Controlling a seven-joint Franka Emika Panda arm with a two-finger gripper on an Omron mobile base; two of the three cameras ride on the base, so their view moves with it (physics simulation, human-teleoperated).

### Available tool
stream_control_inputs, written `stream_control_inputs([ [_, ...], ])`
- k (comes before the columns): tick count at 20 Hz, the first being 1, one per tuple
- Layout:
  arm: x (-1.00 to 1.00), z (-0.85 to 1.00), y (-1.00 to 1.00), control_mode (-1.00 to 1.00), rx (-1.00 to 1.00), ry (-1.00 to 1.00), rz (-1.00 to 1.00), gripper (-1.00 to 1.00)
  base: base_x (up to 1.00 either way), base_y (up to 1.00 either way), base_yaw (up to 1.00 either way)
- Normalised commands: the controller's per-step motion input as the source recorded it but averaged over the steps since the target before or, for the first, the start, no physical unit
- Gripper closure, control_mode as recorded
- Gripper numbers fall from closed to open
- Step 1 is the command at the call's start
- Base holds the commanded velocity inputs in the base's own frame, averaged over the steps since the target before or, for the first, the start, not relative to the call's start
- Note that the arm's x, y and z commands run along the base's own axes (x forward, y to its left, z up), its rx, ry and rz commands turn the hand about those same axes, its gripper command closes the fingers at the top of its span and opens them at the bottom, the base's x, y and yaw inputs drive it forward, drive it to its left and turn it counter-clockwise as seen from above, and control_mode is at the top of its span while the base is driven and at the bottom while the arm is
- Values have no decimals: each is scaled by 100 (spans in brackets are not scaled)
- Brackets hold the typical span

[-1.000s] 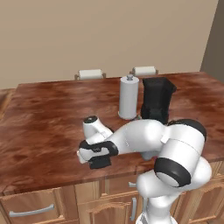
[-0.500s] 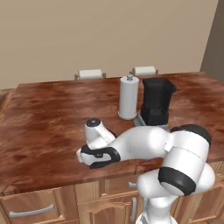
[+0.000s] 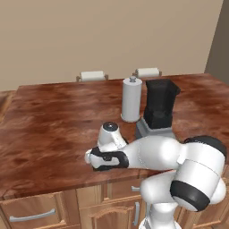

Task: Close the lid blender by securely placing the lid on top.

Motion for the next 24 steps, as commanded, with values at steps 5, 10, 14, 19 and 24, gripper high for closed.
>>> stream_control_inputs([
  [5,0,71,-3,-100,4,-10,0,100,0,0,0],
  [10,0,100,0,-100,0,-12,0,100,0,0,0],
  [14,0,100,1,-100,0,-10,0,100,0,0,0],
  [19,0,100,0,-100,-1,-8,0,100,0,0,0],
  [24,-7,97,-7,-100,-1,-17,-2,100,0,0,0],
])
